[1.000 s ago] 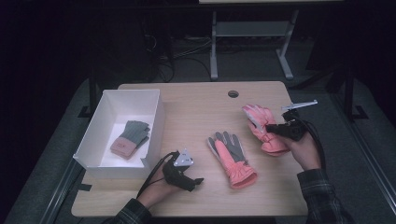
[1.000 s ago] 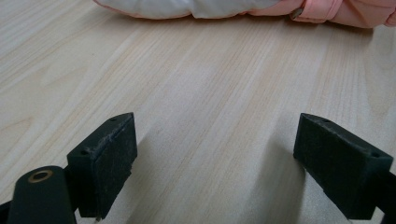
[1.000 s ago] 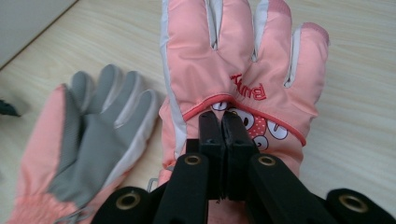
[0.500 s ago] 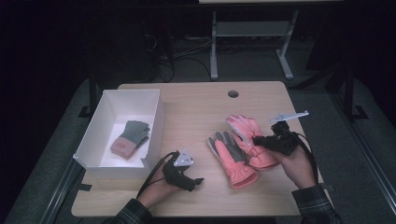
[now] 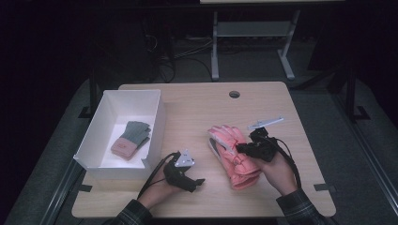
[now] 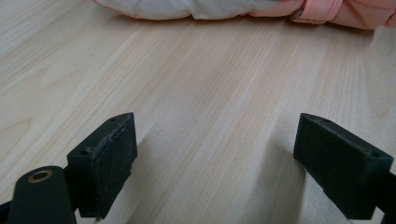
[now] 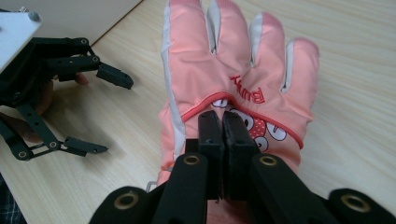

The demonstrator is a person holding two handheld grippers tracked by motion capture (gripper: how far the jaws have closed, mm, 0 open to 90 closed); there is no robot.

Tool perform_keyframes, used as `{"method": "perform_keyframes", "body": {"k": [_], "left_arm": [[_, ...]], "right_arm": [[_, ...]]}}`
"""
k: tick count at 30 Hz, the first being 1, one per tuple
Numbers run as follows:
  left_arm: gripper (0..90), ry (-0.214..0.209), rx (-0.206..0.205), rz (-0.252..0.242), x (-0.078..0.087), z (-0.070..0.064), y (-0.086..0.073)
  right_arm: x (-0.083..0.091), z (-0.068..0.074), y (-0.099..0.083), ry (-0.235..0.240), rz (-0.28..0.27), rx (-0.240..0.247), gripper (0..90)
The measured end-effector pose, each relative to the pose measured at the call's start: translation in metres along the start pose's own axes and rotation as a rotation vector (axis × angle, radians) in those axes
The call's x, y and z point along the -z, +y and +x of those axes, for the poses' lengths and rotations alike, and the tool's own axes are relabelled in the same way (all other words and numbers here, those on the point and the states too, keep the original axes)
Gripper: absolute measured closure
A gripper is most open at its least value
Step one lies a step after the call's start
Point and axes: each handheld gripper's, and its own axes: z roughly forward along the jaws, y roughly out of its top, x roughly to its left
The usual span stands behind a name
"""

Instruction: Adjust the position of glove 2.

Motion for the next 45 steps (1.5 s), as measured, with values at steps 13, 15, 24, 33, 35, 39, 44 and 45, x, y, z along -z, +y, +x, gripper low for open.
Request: {"method": "perform_keyframes", "body": {"k": [13,15,24,33,35,39,44,45], "left_arm": [[12.6,-0.003,0.009,0.032,0.0,-0.001,0.004],[13.9,0.006,0.017,0.04,0.0,-0.001,0.005],[70.4,-0.049,0.036,0.038,0.01,-0.006,0.02],[89.5,-0.144,-0.03,0.03,0.0,-0.036,0.057],[89.6,-0.157,-0.021,0.037,-0.007,-0.04,0.058],[89.5,-0.192,-0.029,0.054,-0.022,-0.046,0.061],[89.5,-0.2,-0.028,0.057,-0.032,-0.054,0.065],[89.5,-0.2,-0.035,0.058,-0.033,-0.055,0.066]], "right_arm": [[0.012,-0.003,0.0,0.033,-0.07,0.043,61.2],[0.018,-0.01,-0.001,0.024,-0.094,0.061,69.5],[0.036,-0.061,-0.031,-0.029,-0.137,0.049,89.8],[0.031,-0.067,-0.069,-0.032,-0.027,0.034,89.9],[0.029,-0.067,-0.076,-0.025,-0.002,0.034,89.9],[0.025,-0.065,-0.084,-0.004,0.025,0.033,89.9],[0.024,-0.06,-0.083,0.021,0.026,0.048,89.9],[0.024,-0.06,-0.083,0.024,0.024,0.052,89.9]]}}
